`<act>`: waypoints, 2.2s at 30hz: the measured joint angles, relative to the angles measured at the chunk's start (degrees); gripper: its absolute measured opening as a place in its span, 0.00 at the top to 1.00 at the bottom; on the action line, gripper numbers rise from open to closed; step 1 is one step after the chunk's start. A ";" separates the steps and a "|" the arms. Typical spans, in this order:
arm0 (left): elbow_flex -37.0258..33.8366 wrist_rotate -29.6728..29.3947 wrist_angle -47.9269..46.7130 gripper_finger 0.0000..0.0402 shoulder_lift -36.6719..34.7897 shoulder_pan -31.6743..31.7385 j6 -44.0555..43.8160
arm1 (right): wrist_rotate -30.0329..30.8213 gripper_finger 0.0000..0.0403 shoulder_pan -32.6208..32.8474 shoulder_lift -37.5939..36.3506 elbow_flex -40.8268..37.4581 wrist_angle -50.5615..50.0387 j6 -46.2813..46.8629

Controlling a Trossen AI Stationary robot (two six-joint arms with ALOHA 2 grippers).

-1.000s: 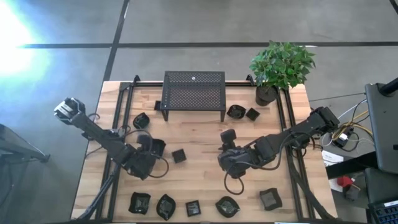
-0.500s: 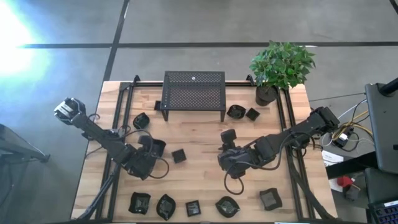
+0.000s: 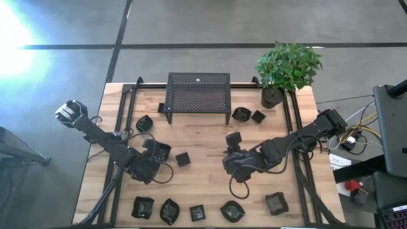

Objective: Pick & Place Mini shaped plates
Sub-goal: Stack the black distorted square plate on top of the other black distorted square plate, then stack the black square plate on top of the other black square plate

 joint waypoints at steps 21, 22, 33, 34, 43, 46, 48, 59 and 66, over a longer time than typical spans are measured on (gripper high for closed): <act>0.00 0.20 0.73 0.95 0.02 0.02 5.69 | 0.04 0.71 -0.03 0.00 0.00 0.36 1.97; 0.00 -0.14 0.74 0.94 0.02 0.01 5.69 | 0.04 0.71 -0.07 0.00 0.00 0.41 1.97; 1.21 -2.67 0.71 0.85 0.02 0.02 9.73 | 0.01 0.71 -0.11 0.00 0.00 0.98 1.97; 1.70 -2.67 0.74 0.85 0.02 0.00 9.73 | 0.01 0.71 -0.11 0.00 0.00 1.01 1.99; 7.58 -8.12 0.79 0.85 -0.56 0.01 5.43 | -0.05 0.71 -0.11 0.00 0.00 0.93 3.52; 9.10 -12.91 0.83 0.85 -0.82 0.00 1.94 | -0.14 0.70 -0.11 0.00 -0.09 0.71 5.51; 9.62 -16.60 0.81 0.85 -0.92 0.00 -0.54 | -0.14 0.70 -0.11 -0.02 -0.48 0.03 6.90; 9.68 -30.43 1.24 0.85 -1.18 0.00 -11.98 | -0.14 0.72 -0.11 -0.04 -7.34 -6.54 24.10; 9.66 -38.56 1.69 0.85 -1.22 0.00 -16.31 | -4.01 0.72 -1.61 -0.72 -15.50 -6.39 36.52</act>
